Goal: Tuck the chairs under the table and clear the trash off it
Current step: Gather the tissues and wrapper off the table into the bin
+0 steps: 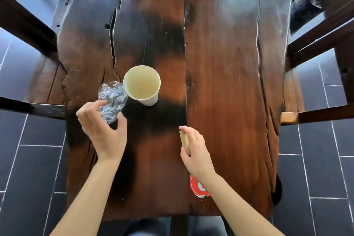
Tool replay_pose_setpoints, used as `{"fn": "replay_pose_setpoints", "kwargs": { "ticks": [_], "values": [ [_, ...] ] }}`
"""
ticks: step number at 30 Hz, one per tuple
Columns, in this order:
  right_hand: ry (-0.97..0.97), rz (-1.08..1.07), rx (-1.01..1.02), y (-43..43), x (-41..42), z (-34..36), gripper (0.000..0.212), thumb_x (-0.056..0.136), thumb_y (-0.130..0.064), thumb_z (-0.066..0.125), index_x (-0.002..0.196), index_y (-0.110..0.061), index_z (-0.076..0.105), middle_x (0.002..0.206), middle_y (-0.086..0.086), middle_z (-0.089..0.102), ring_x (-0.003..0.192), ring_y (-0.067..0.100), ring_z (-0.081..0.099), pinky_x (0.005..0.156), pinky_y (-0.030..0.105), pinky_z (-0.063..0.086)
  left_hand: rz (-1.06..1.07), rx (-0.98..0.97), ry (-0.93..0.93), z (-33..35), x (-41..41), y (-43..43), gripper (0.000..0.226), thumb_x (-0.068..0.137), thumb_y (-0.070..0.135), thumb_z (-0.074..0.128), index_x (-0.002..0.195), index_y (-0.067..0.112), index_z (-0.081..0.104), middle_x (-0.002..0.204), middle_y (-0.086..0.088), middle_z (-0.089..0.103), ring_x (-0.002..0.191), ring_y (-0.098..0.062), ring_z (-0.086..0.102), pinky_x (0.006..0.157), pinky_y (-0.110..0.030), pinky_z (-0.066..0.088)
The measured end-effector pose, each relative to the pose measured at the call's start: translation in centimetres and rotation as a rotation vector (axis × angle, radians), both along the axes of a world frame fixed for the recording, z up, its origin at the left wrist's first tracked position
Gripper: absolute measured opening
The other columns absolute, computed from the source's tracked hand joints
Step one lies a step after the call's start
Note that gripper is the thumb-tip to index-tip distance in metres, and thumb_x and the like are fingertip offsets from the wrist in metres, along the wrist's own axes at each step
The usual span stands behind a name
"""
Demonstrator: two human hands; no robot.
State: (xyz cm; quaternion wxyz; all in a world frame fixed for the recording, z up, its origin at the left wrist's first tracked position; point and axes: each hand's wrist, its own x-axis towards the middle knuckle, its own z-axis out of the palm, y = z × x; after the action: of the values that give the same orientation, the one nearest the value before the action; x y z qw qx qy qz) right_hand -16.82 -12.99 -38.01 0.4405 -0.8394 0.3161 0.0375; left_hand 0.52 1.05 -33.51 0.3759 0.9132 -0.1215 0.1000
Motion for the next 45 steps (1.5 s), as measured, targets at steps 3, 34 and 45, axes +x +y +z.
{"fn": "replay_pose_setpoints", "kwargs": {
  "ticks": [3,34,45],
  "values": [
    [-0.011,-0.003,-0.009,0.1,-0.1,0.0,0.057,0.09,-0.014,0.06,0.137,-0.036,0.037,0.14,-0.014,0.04,0.118,0.001,0.037,0.092,0.009,0.038,-0.126,0.108,0.176,-1.6,2.5,0.3,0.059,0.076,0.013,0.07,0.128,0.008,0.042,0.136,-0.018,0.035,0.129,-0.025,0.029,0.108,-0.039,0.03],
    [-0.104,-0.839,0.636,-12.4,-19.9,2.3,0.091,0.072,-0.034,0.08,0.145,-0.033,0.027,0.141,-0.012,0.039,0.116,0.009,0.052,0.084,0.017,0.049,-0.788,-0.181,1.593,-0.2,-23.5,-18.5,0.048,0.081,0.036,0.067,0.125,0.028,0.051,0.122,0.001,0.062,0.113,-0.018,0.06,0.093,-0.037,0.051],
    [-0.178,-1.101,0.617,-17.6,-34.0,-2.1,0.029,0.076,-0.023,0.077,0.103,-0.02,0.067,0.099,0.006,0.07,0.095,0.024,0.066,0.086,0.039,0.056,-1.085,0.298,1.099,-4.2,-34.0,-30.7,0.038,0.079,0.018,0.072,0.111,0.029,0.056,0.104,0.006,0.061,0.096,-0.01,0.058,0.079,-0.021,0.048]
  ]
}}
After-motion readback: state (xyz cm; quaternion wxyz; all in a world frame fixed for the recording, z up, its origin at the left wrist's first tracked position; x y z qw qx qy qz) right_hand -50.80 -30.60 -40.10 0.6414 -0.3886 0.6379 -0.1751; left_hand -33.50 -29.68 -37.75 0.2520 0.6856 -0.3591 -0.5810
